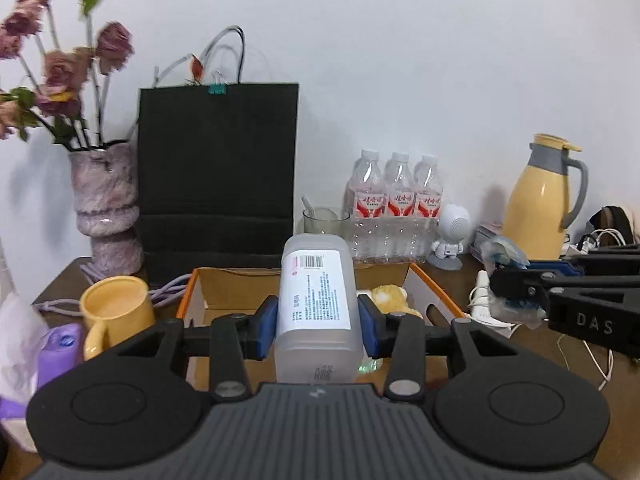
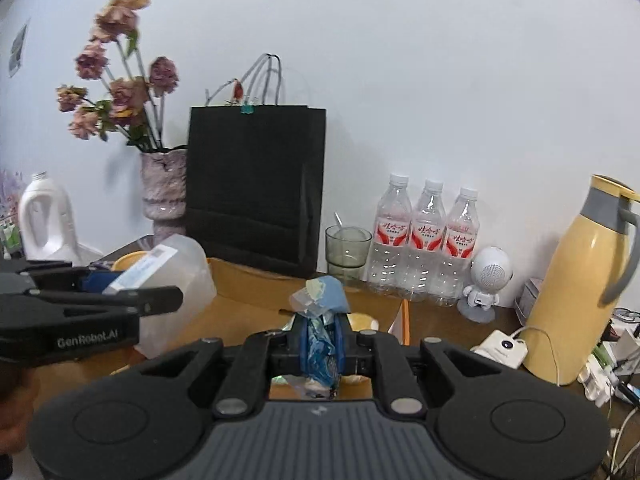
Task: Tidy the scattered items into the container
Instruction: 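Lower jar and blue packet into the cardboard box and open both grippers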
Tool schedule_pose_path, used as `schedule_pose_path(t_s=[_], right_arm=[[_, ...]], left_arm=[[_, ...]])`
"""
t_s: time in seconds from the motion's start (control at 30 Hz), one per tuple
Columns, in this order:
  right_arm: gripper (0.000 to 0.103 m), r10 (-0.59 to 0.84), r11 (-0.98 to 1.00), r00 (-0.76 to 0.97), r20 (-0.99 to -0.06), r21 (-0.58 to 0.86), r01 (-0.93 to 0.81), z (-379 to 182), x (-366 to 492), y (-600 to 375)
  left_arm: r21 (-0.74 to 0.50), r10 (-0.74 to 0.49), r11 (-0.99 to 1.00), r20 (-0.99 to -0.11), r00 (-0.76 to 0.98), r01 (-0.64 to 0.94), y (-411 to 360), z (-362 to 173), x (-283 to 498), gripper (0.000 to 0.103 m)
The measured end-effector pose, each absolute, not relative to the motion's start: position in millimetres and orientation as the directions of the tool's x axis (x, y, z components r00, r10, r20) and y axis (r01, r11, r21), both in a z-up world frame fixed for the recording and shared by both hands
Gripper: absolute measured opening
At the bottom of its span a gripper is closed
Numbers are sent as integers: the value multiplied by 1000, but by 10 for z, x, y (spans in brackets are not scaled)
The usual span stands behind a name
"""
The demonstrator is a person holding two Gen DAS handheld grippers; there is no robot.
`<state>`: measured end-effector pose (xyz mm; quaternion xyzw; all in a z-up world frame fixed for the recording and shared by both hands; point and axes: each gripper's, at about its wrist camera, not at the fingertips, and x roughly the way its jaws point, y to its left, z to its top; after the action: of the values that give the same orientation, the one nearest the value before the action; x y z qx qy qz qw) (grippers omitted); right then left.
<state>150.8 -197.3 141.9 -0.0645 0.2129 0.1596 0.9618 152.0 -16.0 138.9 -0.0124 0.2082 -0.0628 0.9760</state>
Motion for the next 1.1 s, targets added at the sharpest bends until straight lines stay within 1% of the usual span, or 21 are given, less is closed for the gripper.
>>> schedule_pose_path(t_s=[0.03,0.13,0.27,0.37,0.53,0.6,0.7,0.8,1.0,1.03,1.07,1.1], right_arm=[[12,294,936,837,-462,-41,-351,1418,1642,-1987],[12,324,927,767,-554,25,-374,1325,2026,-2017],[12,294,939,709,-641,57,-338,1148,2448,-2028],[12,276,946,652,-706,80,-315,1002,2724,-2024],[12,219,953,573,-790,48,-298,752,3004,-1982],[13,212,951,556,-804,39,-307,701,3015,-1944],[13,189,948,526,-829,14,-319,585,3061,-1876],[14,168,946,491,-855,0,-325,455,3092,-1833],[21,163,945,472,-866,-1,-327,365,3085,-1809],[25,163,946,475,-865,1,-323,392,3081,-1808],[37,163,949,479,-862,4,-317,421,3072,-1815],[45,166,950,487,-857,7,-311,468,3053,-1828]], left_arm=[[-48,-121,993,-418,900,111,-188,1383,1610,42],[-52,-111,994,-495,862,98,-265,1291,1932,42],[-117,-115,992,-596,795,56,-298,1104,2304,42],[-127,-109,991,-653,750,33,-327,944,2522,42],[-158,-113,987,-713,692,-1,-320,754,2753,42],[-166,-114,986,-739,664,-16,-348,680,2844,42],[-192,-138,981,-757,639,-16,-359,580,2881,42],[-192,-147,981,-764,629,-4,-389,532,2888,42],[-199,-166,980,-752,638,20,-370,608,2862,43],[-200,-166,980,-748,642,20,-360,638,2851,43],[-201,-168,979,-744,647,23,-342,682,2831,43],[-199,-167,980,-740,651,26,-334,723,2822,45]])
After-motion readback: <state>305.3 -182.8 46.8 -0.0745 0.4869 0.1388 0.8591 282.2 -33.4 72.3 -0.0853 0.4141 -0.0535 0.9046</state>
